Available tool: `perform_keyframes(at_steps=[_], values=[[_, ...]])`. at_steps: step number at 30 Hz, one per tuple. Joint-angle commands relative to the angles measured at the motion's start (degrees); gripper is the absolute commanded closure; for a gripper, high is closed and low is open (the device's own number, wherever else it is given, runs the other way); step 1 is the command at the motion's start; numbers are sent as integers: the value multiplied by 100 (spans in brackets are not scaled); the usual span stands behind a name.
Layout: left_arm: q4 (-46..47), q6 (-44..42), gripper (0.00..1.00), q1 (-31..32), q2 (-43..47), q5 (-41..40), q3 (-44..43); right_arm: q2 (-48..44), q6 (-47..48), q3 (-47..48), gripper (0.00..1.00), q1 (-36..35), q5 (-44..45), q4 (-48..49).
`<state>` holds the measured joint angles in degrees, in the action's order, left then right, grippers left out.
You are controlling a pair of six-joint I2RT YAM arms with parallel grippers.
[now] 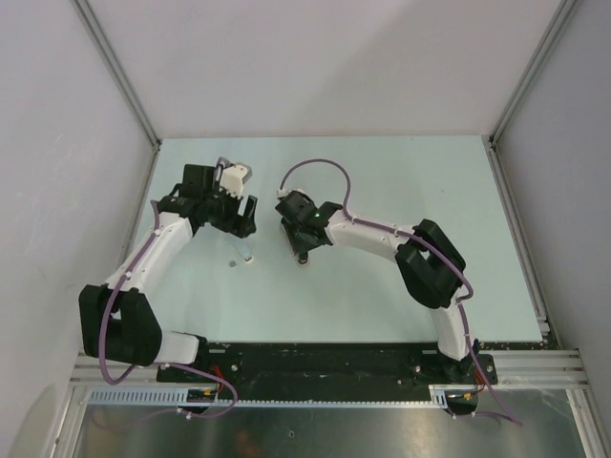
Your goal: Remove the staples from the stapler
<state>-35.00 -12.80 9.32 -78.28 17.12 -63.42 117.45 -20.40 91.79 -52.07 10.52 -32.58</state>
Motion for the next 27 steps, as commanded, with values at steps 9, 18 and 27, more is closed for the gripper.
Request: perform_keyframes(at_steps=[9, 18, 27], values=[[292, 49, 14, 382, -53, 1935, 469, -1168, -1227, -377, 100, 485, -461, 1358], [824, 347, 9, 989, -272, 1980, 694, -1758, -1633, -882, 100, 483, -446, 2068], [1378, 434, 13, 1064, -743, 1800, 585, -2110, -1969, -1211, 100, 395, -610, 2259]])
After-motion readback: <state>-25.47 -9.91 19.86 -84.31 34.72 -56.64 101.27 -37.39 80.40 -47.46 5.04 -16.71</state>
